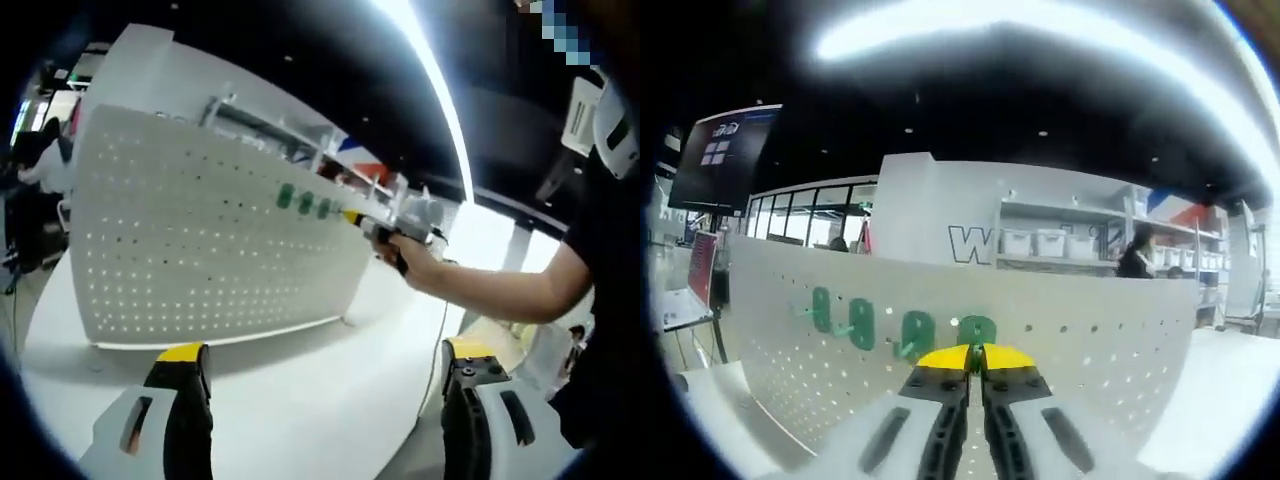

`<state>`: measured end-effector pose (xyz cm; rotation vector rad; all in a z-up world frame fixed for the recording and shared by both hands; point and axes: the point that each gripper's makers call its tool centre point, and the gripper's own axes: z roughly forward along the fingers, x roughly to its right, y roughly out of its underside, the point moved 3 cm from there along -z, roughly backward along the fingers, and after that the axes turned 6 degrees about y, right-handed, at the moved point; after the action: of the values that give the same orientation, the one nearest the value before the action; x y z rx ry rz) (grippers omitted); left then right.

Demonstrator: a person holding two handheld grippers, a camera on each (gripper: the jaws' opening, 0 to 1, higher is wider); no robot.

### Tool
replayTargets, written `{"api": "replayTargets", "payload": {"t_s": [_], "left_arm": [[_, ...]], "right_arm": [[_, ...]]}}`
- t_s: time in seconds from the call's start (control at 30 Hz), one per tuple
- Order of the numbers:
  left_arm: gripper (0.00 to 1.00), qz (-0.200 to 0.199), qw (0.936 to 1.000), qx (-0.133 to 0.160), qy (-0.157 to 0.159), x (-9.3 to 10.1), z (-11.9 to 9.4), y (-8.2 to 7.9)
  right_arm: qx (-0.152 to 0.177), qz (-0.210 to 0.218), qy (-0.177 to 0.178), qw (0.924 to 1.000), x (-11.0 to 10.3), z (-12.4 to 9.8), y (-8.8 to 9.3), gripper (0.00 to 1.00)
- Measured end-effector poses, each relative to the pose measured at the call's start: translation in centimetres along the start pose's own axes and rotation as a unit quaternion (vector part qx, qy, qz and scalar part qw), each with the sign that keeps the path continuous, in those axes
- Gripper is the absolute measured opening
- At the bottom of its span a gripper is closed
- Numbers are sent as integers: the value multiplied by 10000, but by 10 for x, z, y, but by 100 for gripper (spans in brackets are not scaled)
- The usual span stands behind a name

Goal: Insert the hook assembly into the mounting plate slot until the hook locks in place.

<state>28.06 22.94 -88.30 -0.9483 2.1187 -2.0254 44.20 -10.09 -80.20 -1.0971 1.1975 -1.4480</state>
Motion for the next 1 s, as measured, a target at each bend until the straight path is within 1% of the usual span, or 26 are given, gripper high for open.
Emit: {"api": "replayTargets", "payload": {"t_s": [0.07,0.33,0.47,0.53,0.67,0.87,1.0], "left_arm": [[97,9,10000,16,-3,0,1,-1],[96,-32,10000,-1,-30,0,2,1],[96,-39,10000,-23,-35,1,2,2],[96,-12,10000,-38,-51,2,2,1],[97,25,9999,41,-92,1,0,-5],[96,24,9999,44,-103,3,1,-5],[96,0,9999,30,-117,4,1,-3]], "right_arm": [[38,-88,-12,10000,1,2,-1,0],[91,-32,3,10000,4,4,-1,0],[134,-73,0,9999,5,5,0,0],[128,-108,-42,9999,5,6,0,0],[163,-142,-80,9997,5,6,1,0],[139,27,-12,9999,5,5,6,0],[149,22,-9,9999,5,4,7,0]]}}
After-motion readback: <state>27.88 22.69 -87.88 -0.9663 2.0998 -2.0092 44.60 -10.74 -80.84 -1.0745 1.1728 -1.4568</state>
